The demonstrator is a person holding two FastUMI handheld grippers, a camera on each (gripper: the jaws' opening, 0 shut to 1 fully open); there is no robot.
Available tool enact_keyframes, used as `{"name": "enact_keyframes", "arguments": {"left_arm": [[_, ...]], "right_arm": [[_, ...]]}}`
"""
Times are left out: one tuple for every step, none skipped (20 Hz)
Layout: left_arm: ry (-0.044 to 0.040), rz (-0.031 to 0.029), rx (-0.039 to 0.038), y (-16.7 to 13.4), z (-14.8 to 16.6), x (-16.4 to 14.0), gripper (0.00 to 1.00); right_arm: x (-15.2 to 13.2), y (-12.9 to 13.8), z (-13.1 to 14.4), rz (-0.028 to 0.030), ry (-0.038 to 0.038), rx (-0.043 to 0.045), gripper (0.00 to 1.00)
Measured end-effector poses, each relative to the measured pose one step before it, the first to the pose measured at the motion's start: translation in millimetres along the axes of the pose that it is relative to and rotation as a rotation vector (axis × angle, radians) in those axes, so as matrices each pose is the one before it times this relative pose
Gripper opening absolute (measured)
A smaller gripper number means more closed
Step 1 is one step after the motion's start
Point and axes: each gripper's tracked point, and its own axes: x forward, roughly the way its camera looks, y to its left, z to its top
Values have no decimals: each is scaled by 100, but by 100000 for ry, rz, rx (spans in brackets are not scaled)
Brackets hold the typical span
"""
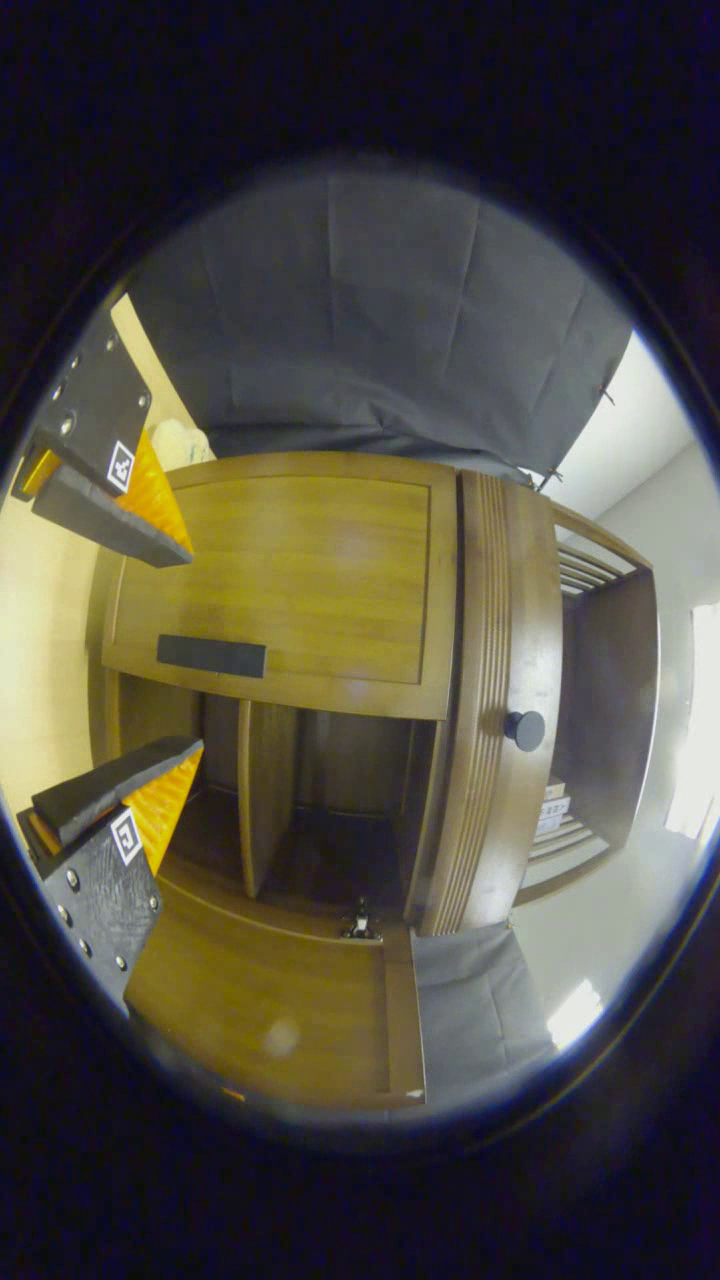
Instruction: Open the right door of the double-door shoe cabinet with the right hand, and open the left door with the left hand.
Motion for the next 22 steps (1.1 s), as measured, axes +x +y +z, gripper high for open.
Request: {"name": "enact_keyframes", "arguments": {"left_arm": [[-78,-1385,845,242,348,1333,100],[151,-1193,687,256,105,1348,100],[495,-1318,288,138,-5,1125,100],[351,-1606,-9,43,-27,1063,97],[276,-1208,-85,36,-161,1022,97],[563,-621,-58,151,-609,1216,100],[738,-633,-5,27,-537,1235,100],[557,-587,240,-43,-256,1147,98],[704,-336,851,-63,-368,1227,98],[595,27,1396,-276,323,896,98],[649,-123,1476,-467,278,903,98],[212,43,1152,-592,720,736,94],[-87,-584,747,-466,573,759,90],[-324,-699,552,-204,-33,1051,86],[-163,802,803,258,104,-90,83],[834,-1056,77,39,-1085,388,79],[738,-1592,-417,-229,-420,284,75],[457,-1872,-134,-383,-425,87,64],[-1047,-2131,-1247,-558,157,381,52],[-1185,601,33,-146,-41,237,40],[-1019,-68,1868,16,-10,-275,28],[-903,-143,1458,164,-79,-173,27]], "right_arm": [[-438,231,469,-2881,-2175,513,4],[-451,392,342,-2622,-1686,528,11],[-293,384,83,-2469,-771,580,12],[-329,350,-52,-2530,-103,719,28],[-467,355,-130,-2010,62,1097,42],[-552,364,49,-1630,-515,1033,56],[-605,368,280,-1372,-1265,860,70],[-370,207,86,-2040,-1466,847,84],[-567,79,-2,-2327,-920,426,87],[-305,-34,-186,-2204,-480,-146,93],[-636,-12,-188,-2042,-168,-361,90],[-618,42,-346,-1582,440,-227,91],[-625,35,-423,-1550,994,-24,93],[-484,131,-459,-1305,1257,190,95],[-430,242,-406,-1091,987,385,93],[-248,307,-227,-889,806,488,91],[-234,362,-168,-947,334,413,91],[-389,420,-27,-772,-110,203,91],[-222,482,-49,-307,-306,-13,91],[-206,684,-19,54,-247,-227,95],[-267,709,-110,34,89,-528,95],[-477,889,-64,307,364,-747,95]]}}
